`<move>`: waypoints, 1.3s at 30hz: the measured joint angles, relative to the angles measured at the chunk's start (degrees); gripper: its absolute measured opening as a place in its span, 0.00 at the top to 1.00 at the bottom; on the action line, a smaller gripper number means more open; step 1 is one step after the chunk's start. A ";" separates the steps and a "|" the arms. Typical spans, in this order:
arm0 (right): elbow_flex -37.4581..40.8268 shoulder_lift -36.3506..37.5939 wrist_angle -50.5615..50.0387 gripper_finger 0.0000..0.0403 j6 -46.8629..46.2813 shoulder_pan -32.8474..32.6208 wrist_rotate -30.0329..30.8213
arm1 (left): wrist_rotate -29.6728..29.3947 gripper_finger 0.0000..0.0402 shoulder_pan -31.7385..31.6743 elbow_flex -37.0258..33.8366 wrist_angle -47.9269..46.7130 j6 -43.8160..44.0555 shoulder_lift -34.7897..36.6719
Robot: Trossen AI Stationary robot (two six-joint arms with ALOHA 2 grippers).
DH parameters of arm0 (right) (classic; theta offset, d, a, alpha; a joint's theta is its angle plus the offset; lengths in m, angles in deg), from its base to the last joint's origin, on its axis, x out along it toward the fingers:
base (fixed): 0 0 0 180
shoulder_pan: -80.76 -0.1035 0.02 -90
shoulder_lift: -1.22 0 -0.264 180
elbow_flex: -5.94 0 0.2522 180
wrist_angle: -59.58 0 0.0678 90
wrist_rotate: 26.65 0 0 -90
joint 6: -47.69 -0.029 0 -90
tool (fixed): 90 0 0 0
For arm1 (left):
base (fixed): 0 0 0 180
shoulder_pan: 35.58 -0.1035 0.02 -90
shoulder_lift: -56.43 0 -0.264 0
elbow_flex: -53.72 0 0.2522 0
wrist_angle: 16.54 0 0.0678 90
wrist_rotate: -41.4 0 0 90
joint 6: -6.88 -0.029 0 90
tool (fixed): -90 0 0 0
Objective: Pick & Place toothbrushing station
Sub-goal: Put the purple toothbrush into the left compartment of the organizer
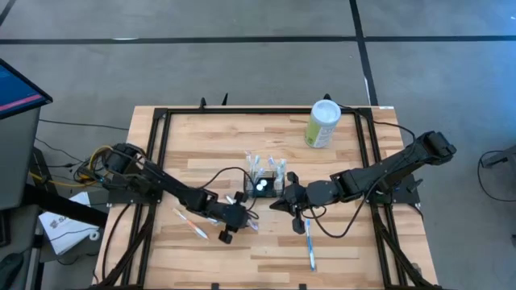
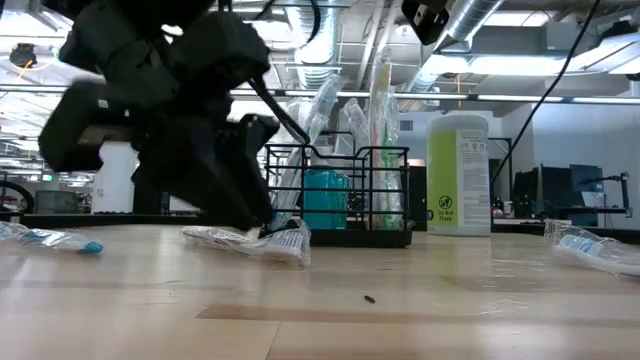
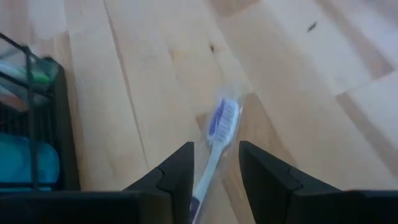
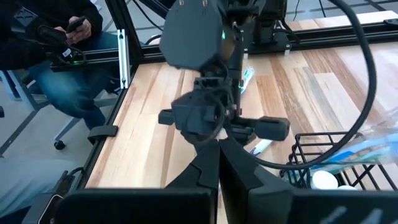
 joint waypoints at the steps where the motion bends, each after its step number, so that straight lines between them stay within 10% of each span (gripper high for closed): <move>1: 0.00 0.00 0.03 1.00 0.00 0.00 0.00 | -0.03 0.68 -0.05 -0.06 -0.28 0.02 -0.43; 15: 0.00 0.00 0.11 1.00 0.00 0.00 0.00 | -2.74 0.65 -0.18 0.26 0.21 -0.76 -2.30; 39: 0.02 0.00 0.08 1.00 0.00 0.00 0.00 | -0.51 1.00 0.53 0.20 0.00 4.78 -2.18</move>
